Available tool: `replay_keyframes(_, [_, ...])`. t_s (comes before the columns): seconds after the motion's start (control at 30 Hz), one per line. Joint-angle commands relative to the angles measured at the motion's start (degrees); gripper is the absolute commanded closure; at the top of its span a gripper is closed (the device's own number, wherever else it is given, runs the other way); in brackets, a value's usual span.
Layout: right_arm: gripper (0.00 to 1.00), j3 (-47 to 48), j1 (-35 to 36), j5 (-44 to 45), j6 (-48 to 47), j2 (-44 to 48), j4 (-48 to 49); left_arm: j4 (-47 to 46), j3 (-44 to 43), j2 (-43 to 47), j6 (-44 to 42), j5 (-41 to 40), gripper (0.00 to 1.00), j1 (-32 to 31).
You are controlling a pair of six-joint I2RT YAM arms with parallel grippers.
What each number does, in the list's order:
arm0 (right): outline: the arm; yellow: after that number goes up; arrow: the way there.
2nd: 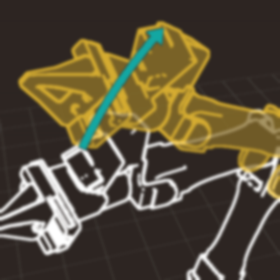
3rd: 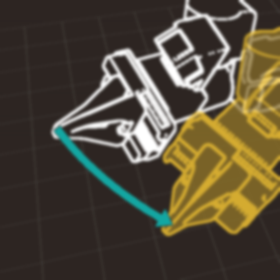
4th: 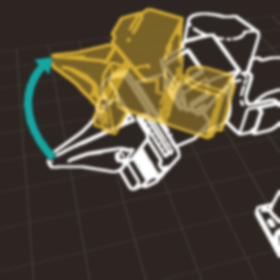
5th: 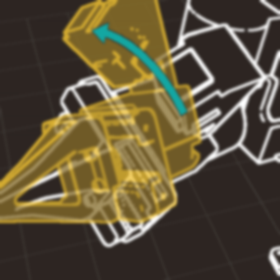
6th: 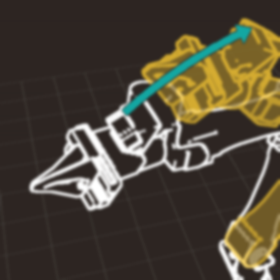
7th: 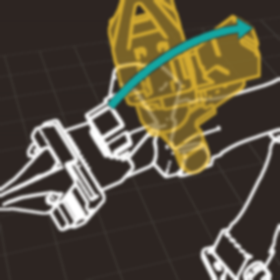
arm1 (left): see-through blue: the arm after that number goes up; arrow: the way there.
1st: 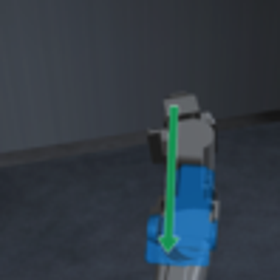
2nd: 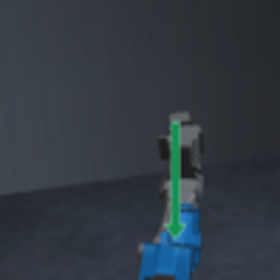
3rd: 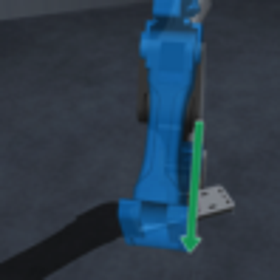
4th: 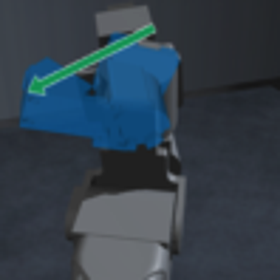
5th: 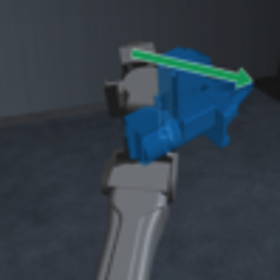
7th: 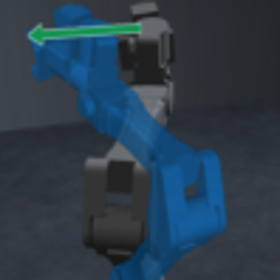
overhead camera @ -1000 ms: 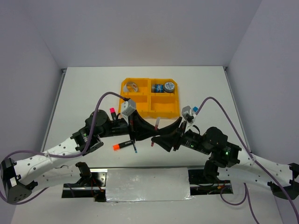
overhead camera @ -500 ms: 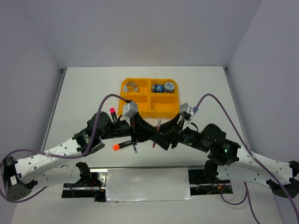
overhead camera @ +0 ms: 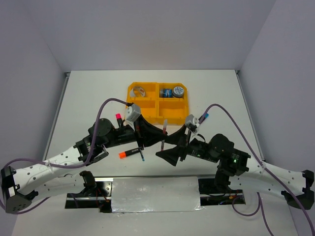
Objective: Sort the stationery into containers
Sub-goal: Place the pen in the storage box.
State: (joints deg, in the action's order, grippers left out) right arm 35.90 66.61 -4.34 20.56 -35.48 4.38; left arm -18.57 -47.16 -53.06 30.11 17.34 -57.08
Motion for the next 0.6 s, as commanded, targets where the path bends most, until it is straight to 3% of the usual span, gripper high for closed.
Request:
replay_keyframes(0.0, [0.22, -1.62, 0.45, -1.55, 0.8, 0.41, 3.0, -4.72, -3.46, 1.2, -0.4, -1.44, 1.0, -0.05])
replay_keyframes(0.07, [0.28, -1.45, 0.45, -1.81, 0.54, 0.5, 3.35, -4.81, -3.91, 0.77, -0.14, -0.65, 1.0, -0.14])
replay_keyframes(0.1, [0.41, -1.45, 0.45, -1.99, 0.36, 0.59, 3.79, -4.81, -4.17, 0.41, -0.05, -0.47, 1.0, -0.14])
replay_keyframes(0.17, [0.54, -1.27, 0.45, -1.9, 0.1, 0.77, 4.23, -4.99, -4.17, 0.06, 0.39, -0.03, 1.0, -0.05])
replay_keyframes(0.2, [0.65, -1.1, 0.36, -1.9, -0.16, 1.03, 4.58, -5.34, -3.91, -0.11, 0.48, 0.06, 1.0, -0.05])
replay_keyframes(0.43, [0.67, -0.57, 0.45, -0.5, -0.34, 1.03, 4.85, -5.78, -3.38, -0.73, 0.92, 1.2, 1.0, -0.14])
replay_keyframes(0.5, [0.95, -0.48, 0.54, -0.41, -0.34, 1.03, 5.2, -5.34, -3.56, -1.08, 0.92, 1.55, 0.95, -0.14])
replay_keyframes(0.57, [1.0, -0.22, 0.45, 0.12, -0.08, 0.86, 5.28, -5.51, -3.29, -1.26, 0.92, 1.99, 0.86, -0.14])
